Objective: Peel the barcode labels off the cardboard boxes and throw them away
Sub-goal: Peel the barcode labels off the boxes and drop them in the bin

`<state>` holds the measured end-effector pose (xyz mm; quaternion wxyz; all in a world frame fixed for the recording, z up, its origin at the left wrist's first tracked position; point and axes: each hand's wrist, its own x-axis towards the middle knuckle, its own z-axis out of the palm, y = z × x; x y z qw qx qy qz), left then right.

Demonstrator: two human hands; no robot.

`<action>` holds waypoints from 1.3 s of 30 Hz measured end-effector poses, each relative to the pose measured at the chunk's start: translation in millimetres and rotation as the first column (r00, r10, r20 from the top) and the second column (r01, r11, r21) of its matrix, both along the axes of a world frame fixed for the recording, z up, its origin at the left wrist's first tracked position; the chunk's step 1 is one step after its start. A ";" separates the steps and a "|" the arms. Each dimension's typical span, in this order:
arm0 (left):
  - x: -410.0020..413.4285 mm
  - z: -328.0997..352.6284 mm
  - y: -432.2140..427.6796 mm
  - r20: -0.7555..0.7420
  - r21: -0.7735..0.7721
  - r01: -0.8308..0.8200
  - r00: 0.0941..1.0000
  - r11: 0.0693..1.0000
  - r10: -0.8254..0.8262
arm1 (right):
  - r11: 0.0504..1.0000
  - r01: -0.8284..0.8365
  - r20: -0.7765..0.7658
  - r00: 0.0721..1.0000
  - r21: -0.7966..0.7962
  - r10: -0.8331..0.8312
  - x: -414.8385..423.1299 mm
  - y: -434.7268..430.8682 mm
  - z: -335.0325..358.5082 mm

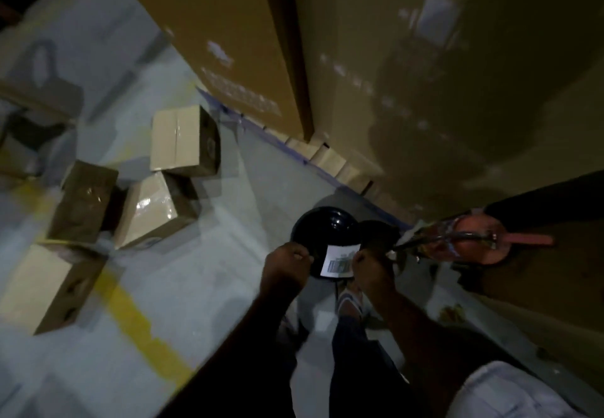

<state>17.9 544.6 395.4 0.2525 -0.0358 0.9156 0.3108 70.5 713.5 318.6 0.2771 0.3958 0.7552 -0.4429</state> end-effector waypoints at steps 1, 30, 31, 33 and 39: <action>-0.2 -19.7 6.0 0.005 0.004 0.049 0.999 0.999 -0.049 | 0.999 -0.038 0.019 0.999 0.021 0.037 -6.0 -1.3 -17.1; -127.1 -19.6 -379.9 0.178 -0.034 -0.548 0.820 0.836 0.545 | 0.842 -0.539 -0.146 0.836 -0.034 0.529 -190.5 -395.9 23.8; -132.1 -11.0 -410.6 0.165 -0.044 -0.586 0.795 0.809 0.584 | 0.834 -0.551 -0.162 0.827 -0.038 0.539 -201.5 -419.0 32.4; -140.1 0.8 -469.8 0.150 -0.055 -0.668 0.729 0.742 0.667 | 0.822 -0.568 -0.215 0.809 -0.044 0.547 -222.7 -460.5 47.5; -172.7 27.7 -588.9 0.110 0.014 -0.850 0.525 0.527 0.844 | 0.770 -0.637 -0.269 0.751 -0.050 0.603 -303.6 -561.5 67.5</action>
